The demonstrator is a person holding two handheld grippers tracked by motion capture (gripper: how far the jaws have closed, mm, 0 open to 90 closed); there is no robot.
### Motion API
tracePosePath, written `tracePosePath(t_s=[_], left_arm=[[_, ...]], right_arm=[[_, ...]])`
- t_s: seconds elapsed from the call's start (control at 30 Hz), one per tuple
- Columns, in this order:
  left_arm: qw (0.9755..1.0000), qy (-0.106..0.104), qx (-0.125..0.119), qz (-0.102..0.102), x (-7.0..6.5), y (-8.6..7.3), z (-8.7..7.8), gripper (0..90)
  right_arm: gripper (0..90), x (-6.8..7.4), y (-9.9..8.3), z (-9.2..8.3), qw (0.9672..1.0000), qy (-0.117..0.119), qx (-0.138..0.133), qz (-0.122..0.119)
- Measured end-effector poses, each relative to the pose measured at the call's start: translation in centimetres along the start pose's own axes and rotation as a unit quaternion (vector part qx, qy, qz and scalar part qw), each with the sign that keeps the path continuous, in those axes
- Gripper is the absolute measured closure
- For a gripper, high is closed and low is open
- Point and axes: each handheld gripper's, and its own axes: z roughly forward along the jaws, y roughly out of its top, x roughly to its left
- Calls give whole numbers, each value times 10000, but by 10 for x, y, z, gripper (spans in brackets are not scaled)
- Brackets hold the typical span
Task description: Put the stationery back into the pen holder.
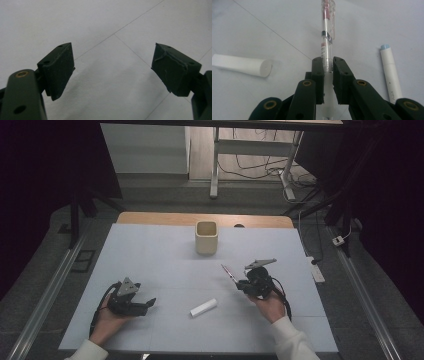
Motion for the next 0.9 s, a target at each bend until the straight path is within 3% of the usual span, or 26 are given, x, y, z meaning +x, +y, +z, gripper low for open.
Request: tracePosePath(t_s=[0.47, 0.9], left_arm=[[10000, 3, -43, 12, 0, 0, -1, 180], [9999, -17, -109, 70, -2, 2, -2, 180]], right_arm=[[796, 10, 7, -11, 9977, 511, -263, -362], [796, 21, 13, -16, 9948, 738, -404, -571]])
